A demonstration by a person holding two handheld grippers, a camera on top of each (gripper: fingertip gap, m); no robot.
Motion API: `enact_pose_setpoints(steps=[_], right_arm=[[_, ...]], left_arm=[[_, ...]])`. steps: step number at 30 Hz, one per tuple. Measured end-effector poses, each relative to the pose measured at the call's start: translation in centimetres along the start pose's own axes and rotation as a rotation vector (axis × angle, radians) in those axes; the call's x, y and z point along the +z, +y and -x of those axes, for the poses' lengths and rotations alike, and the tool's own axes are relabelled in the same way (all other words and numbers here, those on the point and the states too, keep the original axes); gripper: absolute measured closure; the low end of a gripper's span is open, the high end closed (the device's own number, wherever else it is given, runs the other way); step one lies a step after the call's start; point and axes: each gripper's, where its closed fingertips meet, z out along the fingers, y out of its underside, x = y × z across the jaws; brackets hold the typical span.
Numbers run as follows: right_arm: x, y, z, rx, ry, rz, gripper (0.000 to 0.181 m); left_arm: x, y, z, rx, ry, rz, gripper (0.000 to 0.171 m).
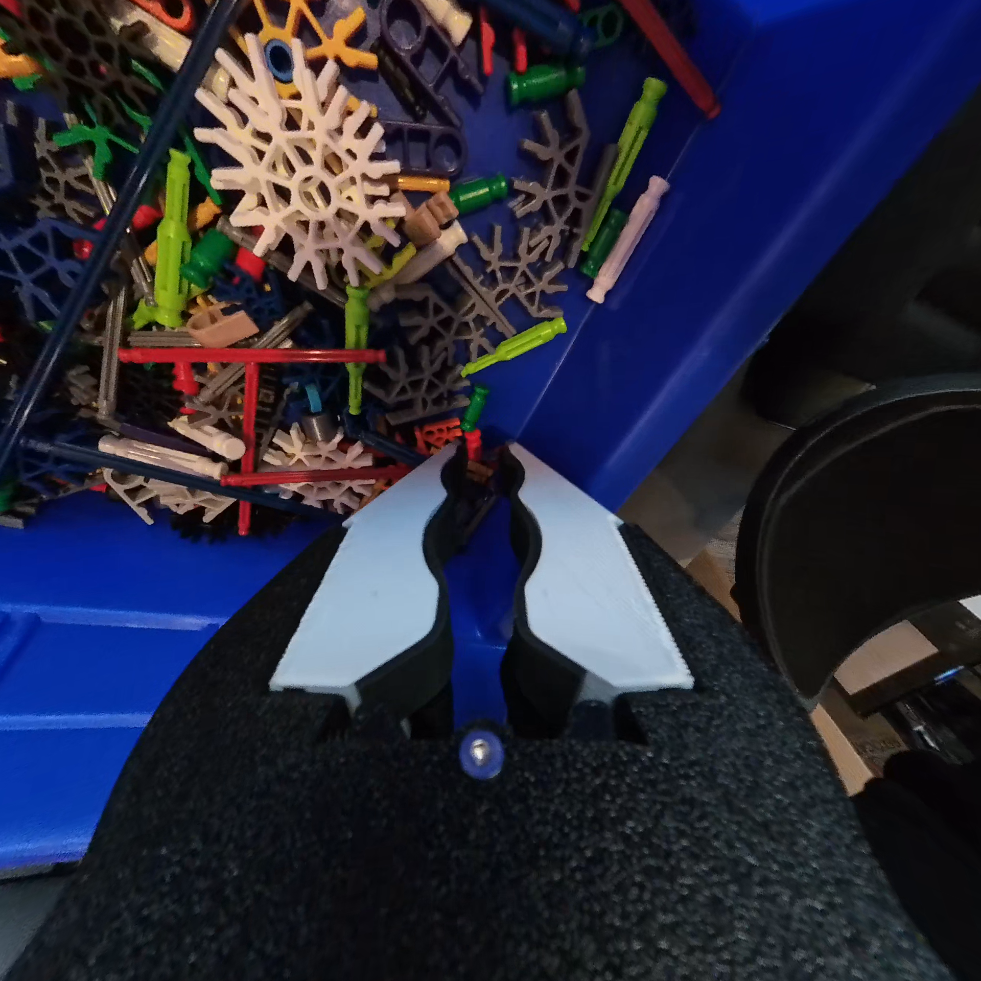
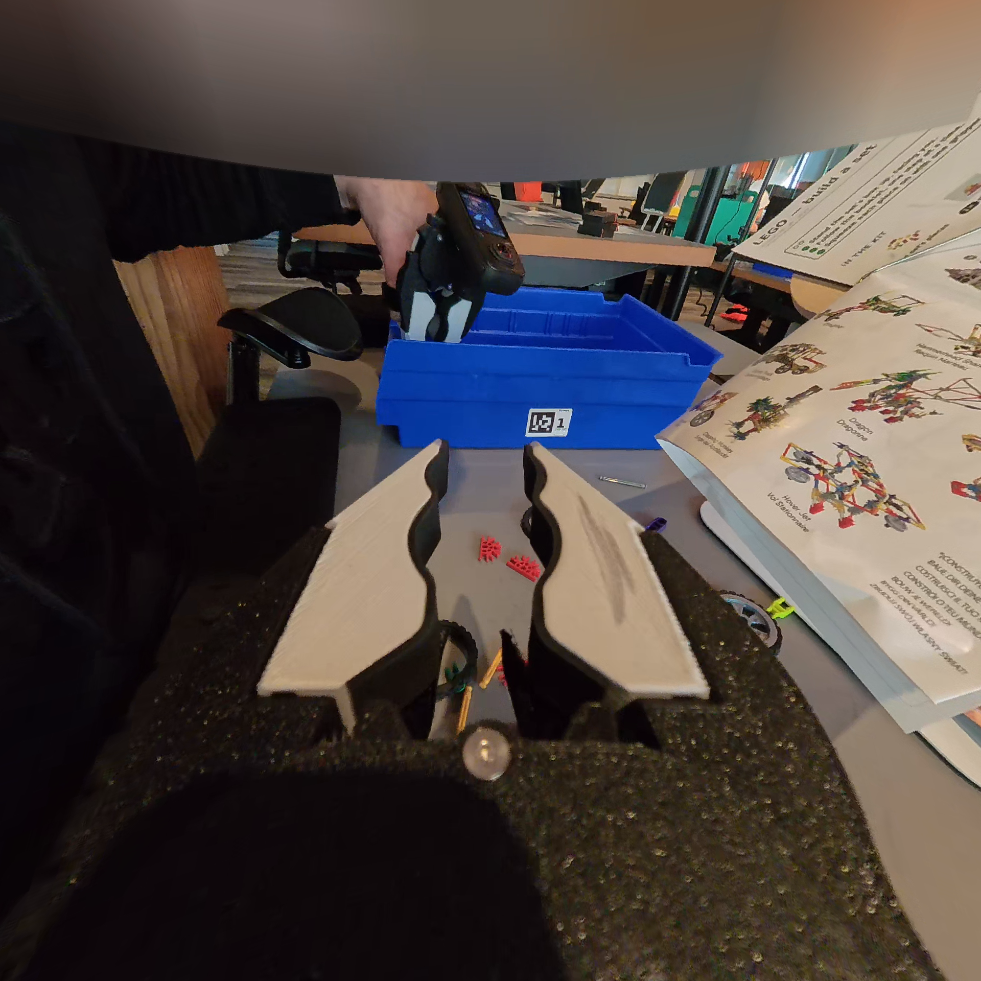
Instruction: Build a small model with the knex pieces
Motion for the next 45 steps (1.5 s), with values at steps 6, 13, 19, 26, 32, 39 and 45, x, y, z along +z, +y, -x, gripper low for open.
enact_pose_setpoints(steps=[6,13,19,26,32,39,45], right_arm=[[-0.2,-0.3,0.1,-0.008,0.003,-0.011,0.154],[-0.4,-0.6,0.1,-0.013,0.004,-0.022,0.154],[-0.4,-0.7,0.2,-0.016,0.001,-0.024,0.154],[-0.5,-0.8,0.2,-0.020,0.005,-0.027,0.154],[-0.6,-0.8,0.2,-0.023,0.004,-0.028,0.154],[-0.6,-0.8,0.2,-0.023,0.005,-0.027,0.154],[-0.6,-0.9,0.2,-0.026,0.006,-0.029,0.154]], left_arm=[[0.3,0.0,0.2,-0.029,-0.022,0.026,0.162],[0.4,0.2,-0.1,0.005,-0.044,0.042,0.166],[0.4,0.0,-0.3,0.032,-0.034,0.016,0.170],[0.3,-0.1,0.6,0.065,-0.102,0.022,0.171],[-0.2,-0.5,1.7,0.030,-0.152,-0.040,0.171],[-0.2,-0.4,0.8,-0.003,-0.102,-0.060,0.158],[0.2,-0.6,0.8,-0.008,-0.104,-0.043,0.170]])
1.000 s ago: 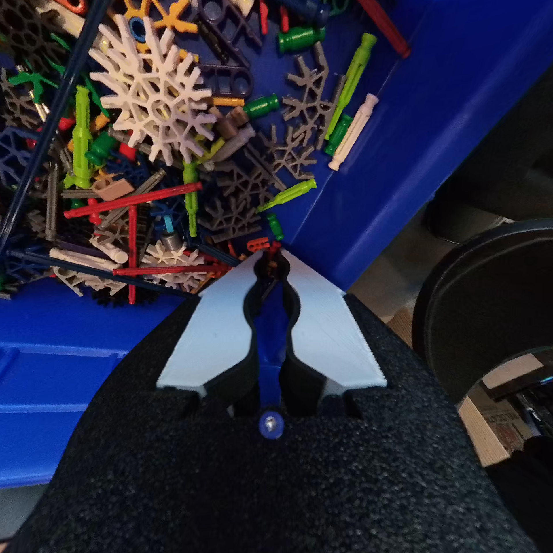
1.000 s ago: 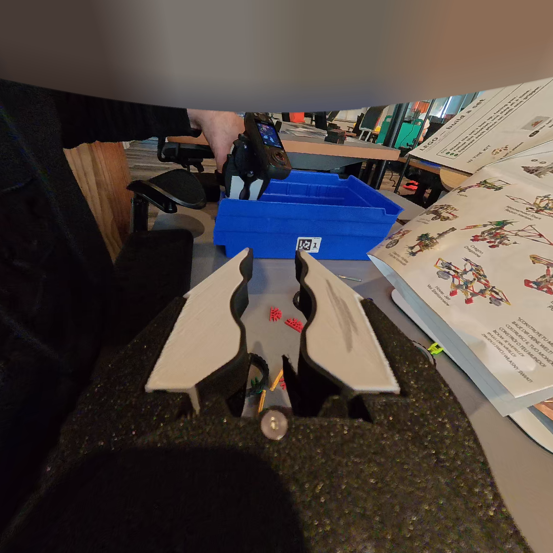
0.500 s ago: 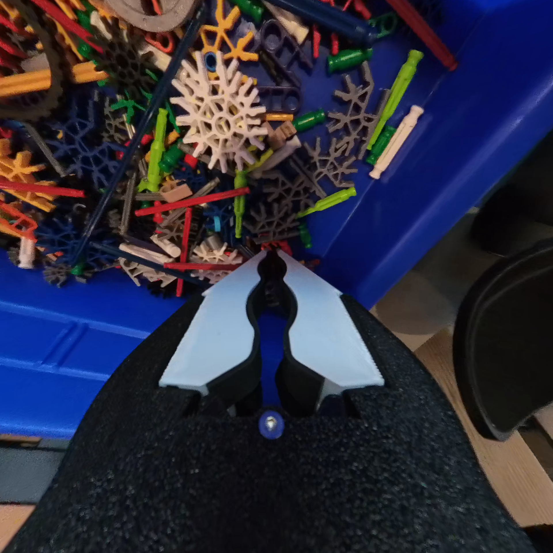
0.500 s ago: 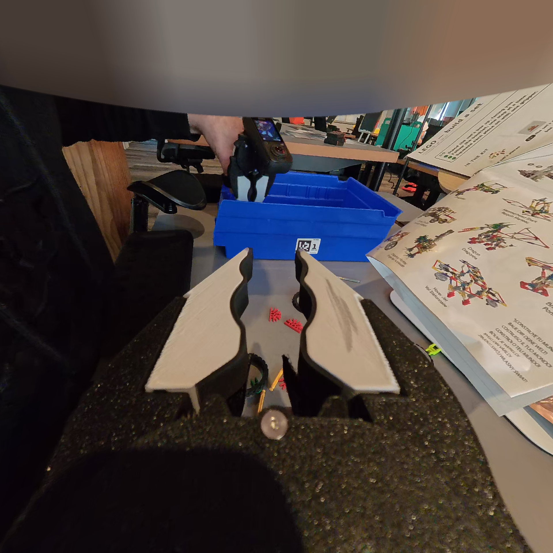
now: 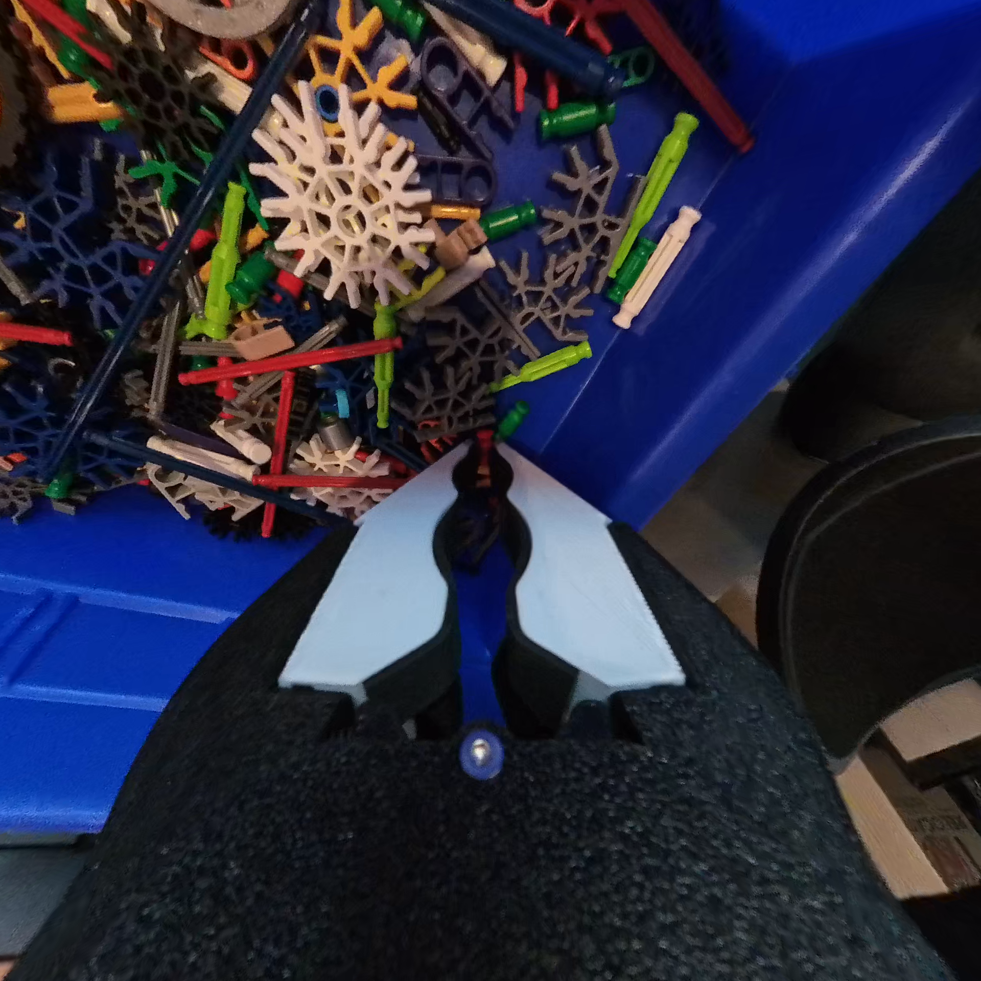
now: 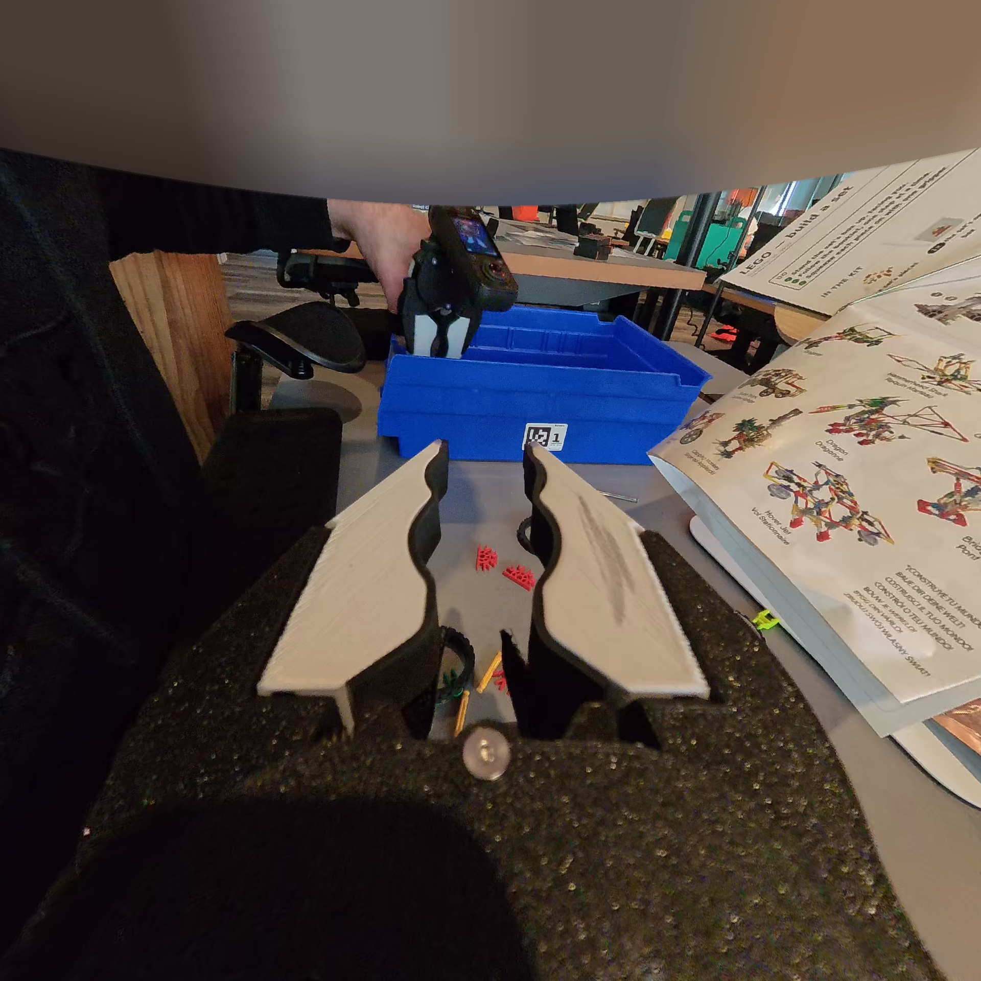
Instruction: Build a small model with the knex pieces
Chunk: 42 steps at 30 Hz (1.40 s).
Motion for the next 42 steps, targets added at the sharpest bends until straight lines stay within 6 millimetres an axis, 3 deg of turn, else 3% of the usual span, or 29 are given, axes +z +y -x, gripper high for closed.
enact_pose_setpoints(steps=[11,17,22,26,32,37,42], right_arm=[[-0.3,-0.3,0.0,-0.007,0.004,-0.011,0.154],[-0.3,-0.5,0.0,-0.014,0.007,-0.013,0.154],[-0.3,-0.5,0.0,-0.023,0.012,-0.009,0.154],[0.0,-0.4,0.0,-0.043,0.026,0.014,0.154],[0.5,-0.1,0.2,-0.087,0.048,0.066,0.154],[0.6,-1.3,3.1,-0.212,-0.012,0.043,0.155],[-0.8,-3.2,6.2,-0.318,-0.005,0.036,0.155]], left_arm=[[0.2,0.1,-0.6,0.006,0.021,0.039,0.161],[0.1,0.2,-0.1,0.014,-0.007,0.026,0.167],[-1.9,-1.0,-0.1,0.001,-0.053,-0.075,0.169],[-5.6,-3.5,-0.2,-0.003,-0.080,-0.254,0.168],[-11.6,-9.4,-2.2,0.149,-0.249,-0.404,0.168],[-14.4,-16.2,-7.7,0.292,-0.279,-0.523,0.168],[-13.2,-22.5,-14.3,0.475,-0.365,-0.477,0.168]])
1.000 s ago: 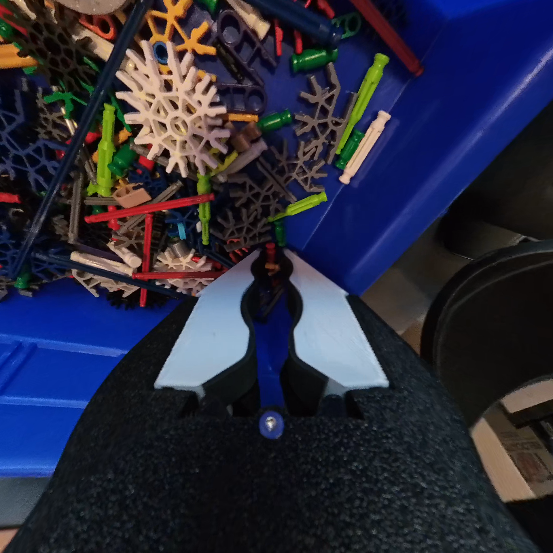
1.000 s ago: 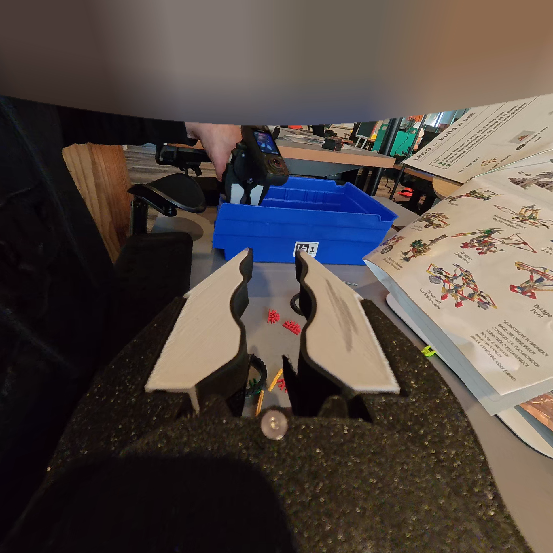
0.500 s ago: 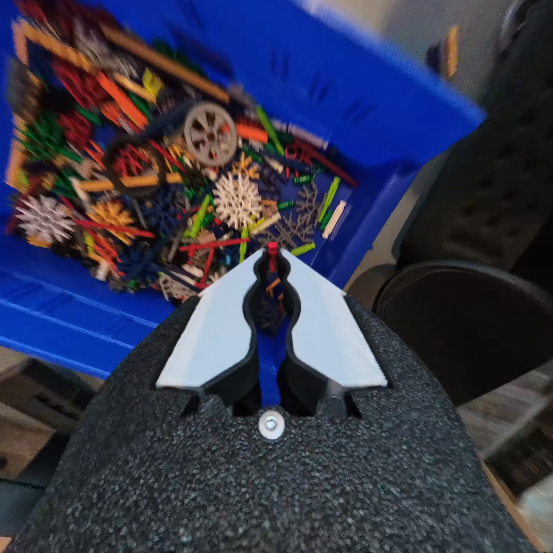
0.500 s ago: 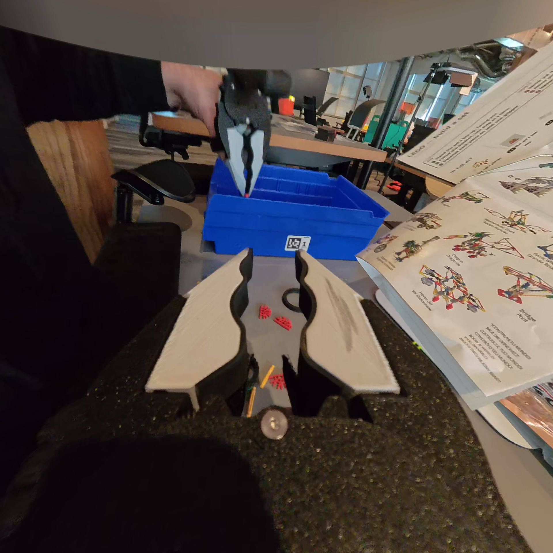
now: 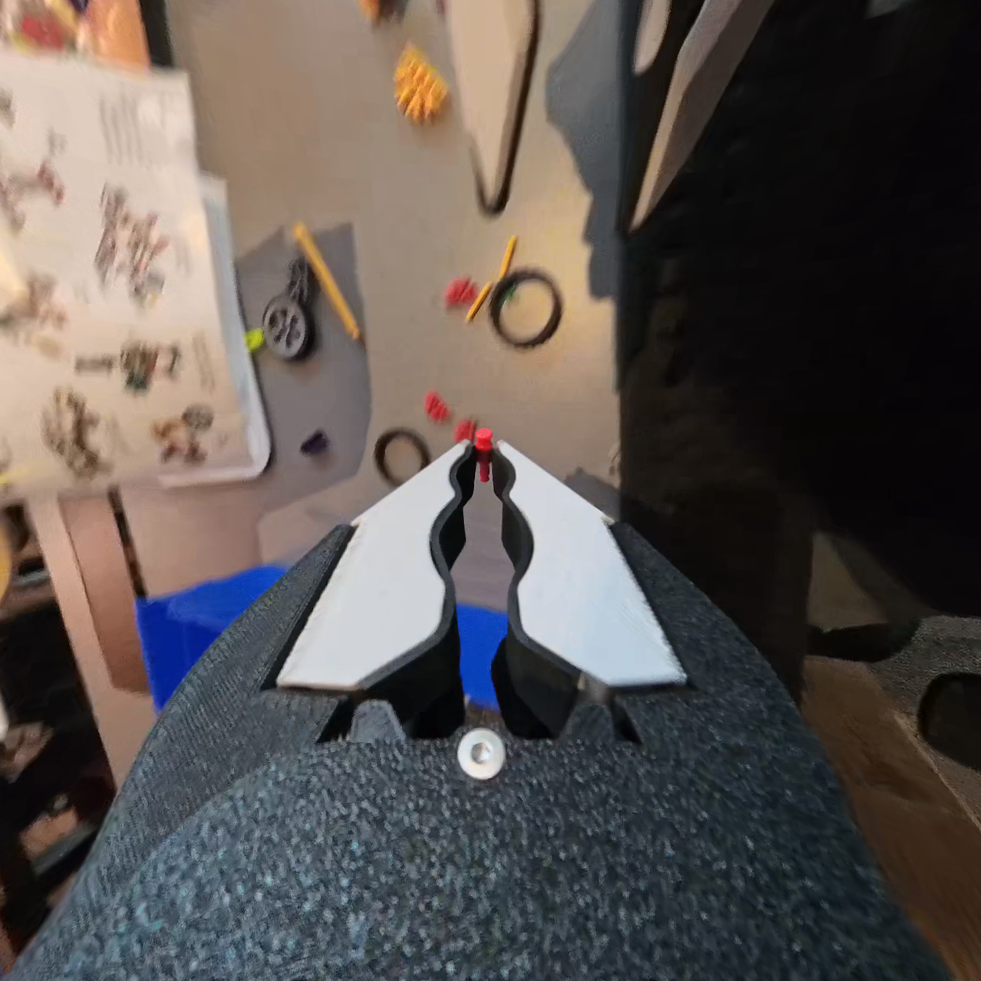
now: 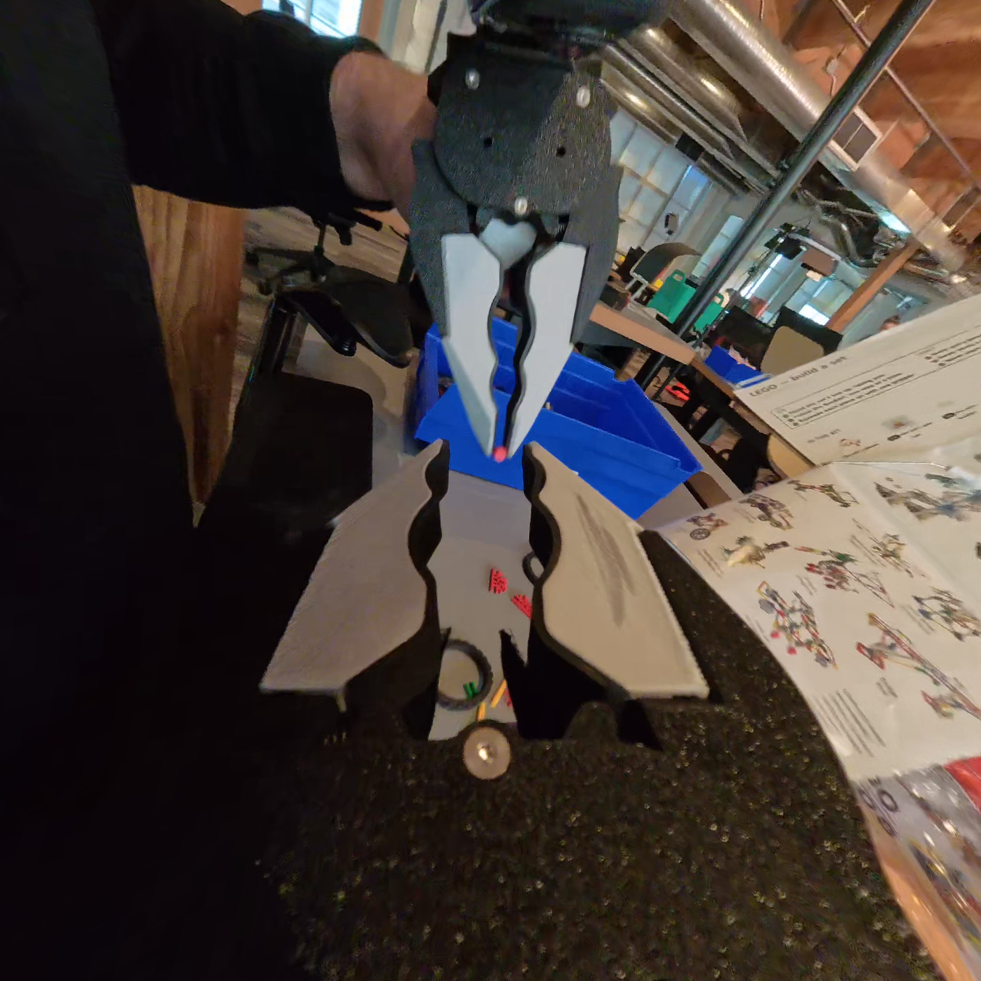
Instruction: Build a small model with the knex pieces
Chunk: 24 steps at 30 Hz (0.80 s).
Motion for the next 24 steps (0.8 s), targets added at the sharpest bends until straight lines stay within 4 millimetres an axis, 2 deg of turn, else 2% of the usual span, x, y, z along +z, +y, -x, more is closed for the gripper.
enact_pose_setpoints(steps=[2,5,8,11,13,16,18,22,24], right_arm=[[-1.5,-0.3,0.6,-0.008,0.028,0.023,0.155],[-4.8,0.2,1.1,0.011,0.078,0.064,0.155],[-8.9,2.4,0.3,0.042,0.167,0.168,0.154],[-13.2,4.9,-1.3,0.088,0.271,0.270,0.154],[-15.8,6.6,-2.3,0.114,0.335,0.338,0.154],[-18.9,9.2,-3.4,0.156,0.388,0.429,0.155],[-20.3,10.9,-3.9,0.192,0.406,0.482,0.155],[-21.8,13.6,-4.1,0.223,0.403,0.558,0.155],[-21.9,14.4,-3.9,0.233,0.391,0.576,0.155]], left_arm=[[1.6,-2.7,-1.5,0.035,0.036,-0.021,0.168],[3.6,-6.6,-1.9,0.054,0.039,-0.084,0.168],[5.9,-11.5,-2.5,0.064,0.067,-0.174,0.168],[9.2,-15.2,-2.7,0.131,0.084,-0.181,0.168],[11.3,-17.4,-2.2,0.156,0.071,-0.192,0.168],[14.1,-19.7,-1.8,0.170,0.099,-0.202,0.168],[15.8,-20.5,-1.5,0.169,0.111,-0.190,0.168],[18.6,-21.0,-1.1,0.174,0.118,-0.151,0.168],[19.2,-21.3,-1.3,0.172,0.135,-0.160,0.168]])
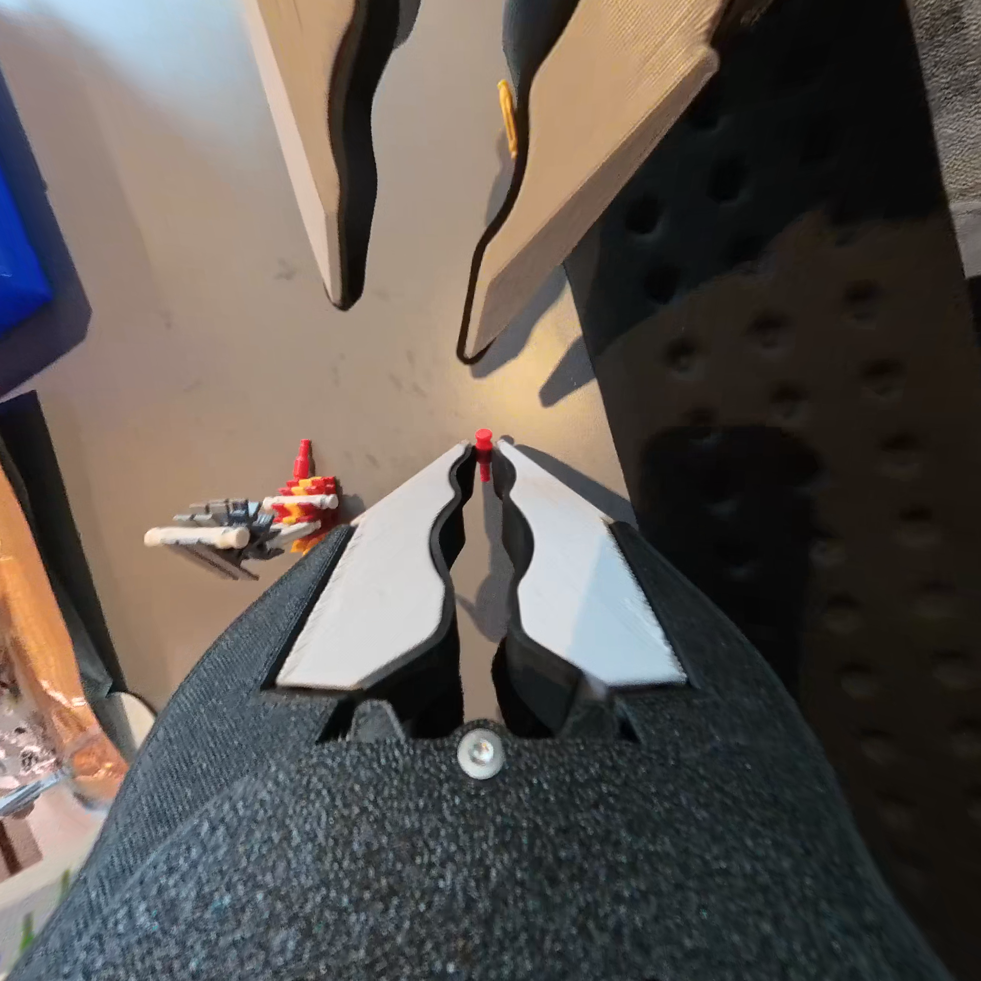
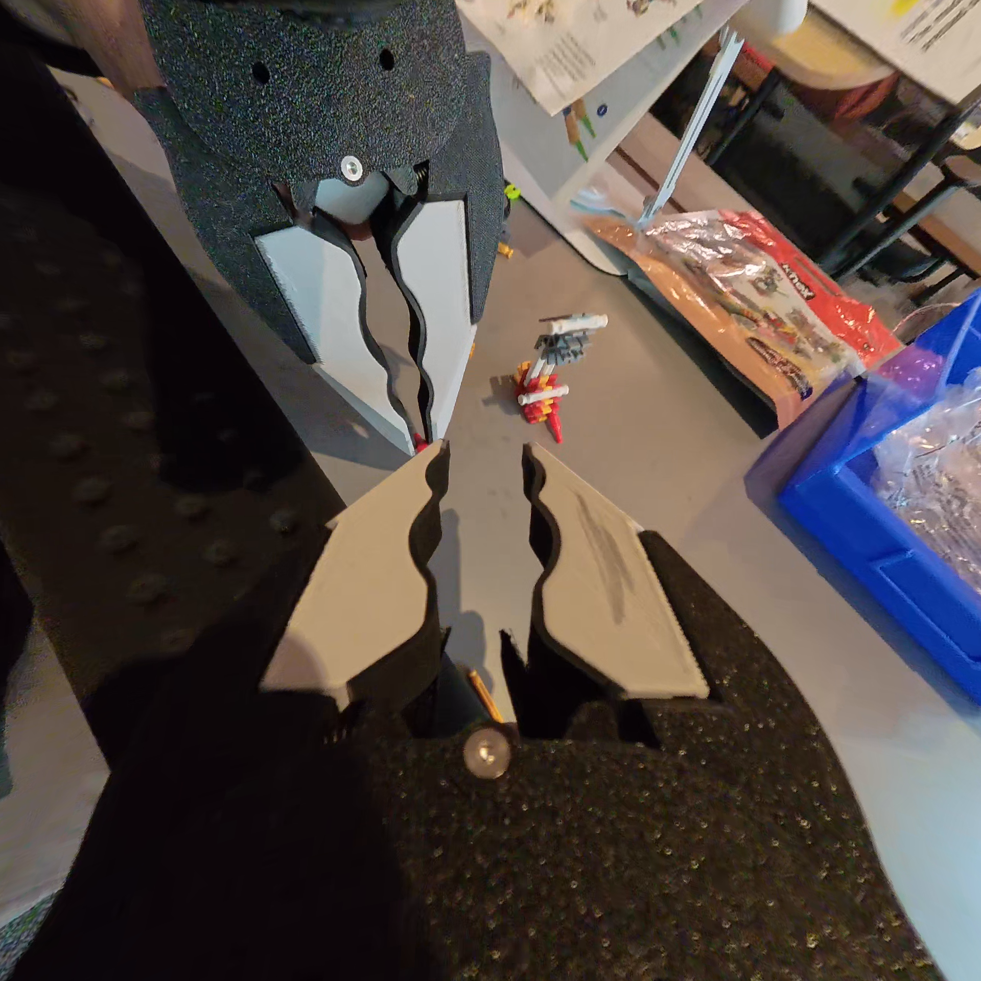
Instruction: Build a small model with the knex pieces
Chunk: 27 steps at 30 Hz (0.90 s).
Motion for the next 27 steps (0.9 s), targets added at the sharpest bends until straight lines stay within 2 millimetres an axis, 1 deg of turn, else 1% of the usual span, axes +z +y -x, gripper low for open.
enact_pose_setpoints(steps=[6,10,13,15,18,21,23,26,27], right_arm=[[0.5,1.6,0.2,0.016,-0.033,0.032,0.155],[0.7,2.5,0.1,0.020,-0.049,0.056,0.155],[1.1,2.9,0.1,0.019,-0.063,0.075,0.154],[1.2,2.9,0.1,0.021,-0.067,0.076,0.155],[1.3,3.0,0.1,0.024,-0.084,0.081,0.154],[1.7,3.1,0.1,0.019,-0.101,0.098,0.155],[1.9,3.1,0.1,0.010,-0.112,0.120,0.155],[2.3,3.1,0.8,-0.016,-0.151,0.155,0.156],[2.4,3.2,1.0,-0.027,-0.165,0.169,0.161]], left_arm=[[1.4,0.4,-0.2,-0.020,0.032,0.015,0.168],[1.2,0.4,-0.3,-0.048,0.041,-0.023,0.167],[0.9,1.0,-0.2,-0.073,0.040,-0.027,0.158],[0.4,1.4,-0.5,-0.092,0.059,-0.047,0.155],[-0.2,2.2,-0.4,-0.145,0.068,-0.071,0.154],[-0.2,2.9,-0.3,-0.181,0.086,-0.078,0.154],[-0.2,2.7,-0.5,-0.203,0.114,-0.095,0.154],[-0.2,2.2,-0.8,-0.203,0.135,-0.106,0.154],[-0.1,2.2,-1.1,-0.196,0.158,-0.099,0.155]])
